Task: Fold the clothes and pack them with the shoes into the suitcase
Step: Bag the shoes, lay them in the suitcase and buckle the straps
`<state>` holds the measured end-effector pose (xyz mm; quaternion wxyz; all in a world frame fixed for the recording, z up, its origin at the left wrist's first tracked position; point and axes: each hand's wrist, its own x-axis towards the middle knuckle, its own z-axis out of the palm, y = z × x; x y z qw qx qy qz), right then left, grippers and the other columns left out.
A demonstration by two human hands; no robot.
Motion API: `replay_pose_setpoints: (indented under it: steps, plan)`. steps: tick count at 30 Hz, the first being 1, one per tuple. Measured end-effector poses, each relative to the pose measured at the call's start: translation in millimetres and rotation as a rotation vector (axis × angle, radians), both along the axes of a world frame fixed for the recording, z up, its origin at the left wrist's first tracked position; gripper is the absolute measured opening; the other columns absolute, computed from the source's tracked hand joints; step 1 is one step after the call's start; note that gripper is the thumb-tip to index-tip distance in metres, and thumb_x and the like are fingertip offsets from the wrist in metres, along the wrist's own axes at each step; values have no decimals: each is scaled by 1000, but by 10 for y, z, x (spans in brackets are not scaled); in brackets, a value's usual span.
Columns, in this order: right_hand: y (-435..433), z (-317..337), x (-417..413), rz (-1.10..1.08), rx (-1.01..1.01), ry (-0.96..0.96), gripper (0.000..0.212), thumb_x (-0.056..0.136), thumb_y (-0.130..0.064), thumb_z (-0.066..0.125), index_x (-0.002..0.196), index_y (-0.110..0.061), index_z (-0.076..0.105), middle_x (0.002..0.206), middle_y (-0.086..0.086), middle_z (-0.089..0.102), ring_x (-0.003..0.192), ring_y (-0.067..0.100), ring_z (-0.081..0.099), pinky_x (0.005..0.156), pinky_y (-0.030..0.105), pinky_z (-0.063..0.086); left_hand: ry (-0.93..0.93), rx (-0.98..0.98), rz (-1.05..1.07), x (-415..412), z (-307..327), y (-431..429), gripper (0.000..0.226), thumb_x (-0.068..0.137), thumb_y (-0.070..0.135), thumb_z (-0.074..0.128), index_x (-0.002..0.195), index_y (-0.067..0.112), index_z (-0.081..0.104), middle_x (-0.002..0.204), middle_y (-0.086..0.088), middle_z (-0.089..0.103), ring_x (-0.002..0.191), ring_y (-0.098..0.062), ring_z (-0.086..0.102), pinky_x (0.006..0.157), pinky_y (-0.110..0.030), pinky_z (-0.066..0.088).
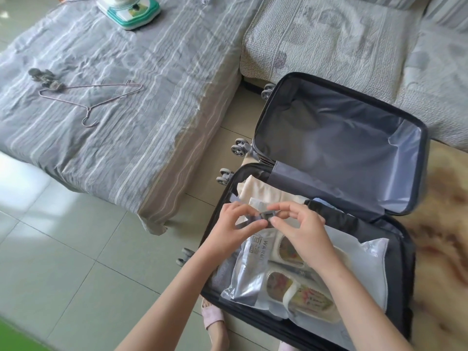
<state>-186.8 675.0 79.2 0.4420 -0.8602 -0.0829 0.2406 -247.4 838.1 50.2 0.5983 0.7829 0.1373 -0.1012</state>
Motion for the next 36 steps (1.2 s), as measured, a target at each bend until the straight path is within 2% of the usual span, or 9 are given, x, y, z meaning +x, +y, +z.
replay_pose_setpoints:
  steps: [5, 7, 9, 12, 15, 20, 25, 30, 36]
  plan:
    - [-254, -15, -163, -98, 21, -17, 18, 78, -41, 65, 94, -50, 64, 82, -15, 67, 105, 18, 55, 97, 44, 42, -118, 199, -231, 128, -18, -103, 24, 81, 42, 69, 88, 19, 65, 107, 12, 63, 124, -1, 39, 112, -19, 15]
    - [-369, -53, -214, -145, 34, -42, 20, 75, -44, 62, 94, -48, 64, 81, -18, 67, 97, 13, 60, 95, 47, 43, -66, 212, -306, 206, 42, -189, 22, 82, 40, 69, 88, 19, 65, 93, 14, 63, 111, 1, 47, 114, -25, 10]
    - [-504, -81, -258, -193, 28, -66, 15, 78, -40, 66, 91, -46, 66, 79, -14, 68, 97, 12, 59, 97, 45, 41, -15, 213, -380, 281, 116, -313, 18, 83, 35, 69, 91, 19, 66, 83, 20, 57, 95, 0, 51, 107, -22, 21]
    - [-741, -121, -320, -256, -19, -68, 19, 82, -25, 69, 90, -42, 67, 82, -11, 67, 100, 12, 57, 102, 40, 36, 44, 208, -485, 401, 166, -580, 19, 84, 28, 71, 98, 16, 70, 80, 19, 56, 81, 8, 51, 77, -8, 37]
    - [-1025, -133, -385, -334, 29, -69, 23, 81, -18, 71, 88, -39, 69, 83, -9, 68, 87, 6, 63, 94, 43, 46, 80, 216, -538, 465, 121, -880, 13, 83, 30, 72, 92, 20, 70, 84, 5, 67, 80, -7, 59, 74, -19, 46]
    - [-1454, -214, -454, -389, 35, -27, 31, 81, -10, 71, 88, -39, 66, 86, -2, 67, 83, 6, 62, 85, 35, 52, 139, 241, -589, 511, 33, -1352, 10, 82, 26, 72, 85, 18, 68, 80, 6, 64, 75, -10, 58, 72, -25, 45]
    - [-1767, -421, -518, -384, 77, 62, 27, 86, -9, 66, 99, -33, 66, 92, -12, 69, 90, 1, 62, 91, 26, 47, 136, 296, -592, 536, -71, -1673, 4, 83, 13, 70, 81, 16, 70, 64, 17, 54, 56, 6, 51, 54, -8, 36]
    - [-2493, -559, -637, -731, 154, 6, 24, 92, -1, 55, 105, -17, 68, 103, -7, 69, 95, 1, 61, 83, 11, 42, 192, 394, -585, 604, -228, -1952, 12, 81, 21, 73, 74, 25, 64, 59, 16, 52, 59, -5, 48, 57, -11, 35]
    - [-3400, -1091, -901, -1163, 96, 488, 18, 98, -13, 49, 108, -14, 63, 117, 3, 62, 105, 19, 56, 91, 34, 44, 251, 479, -550, 700, -295, -2171, 11, 81, 26, 72, 74, 26, 64, 61, 13, 54, 58, -7, 50, 55, -14, 36]
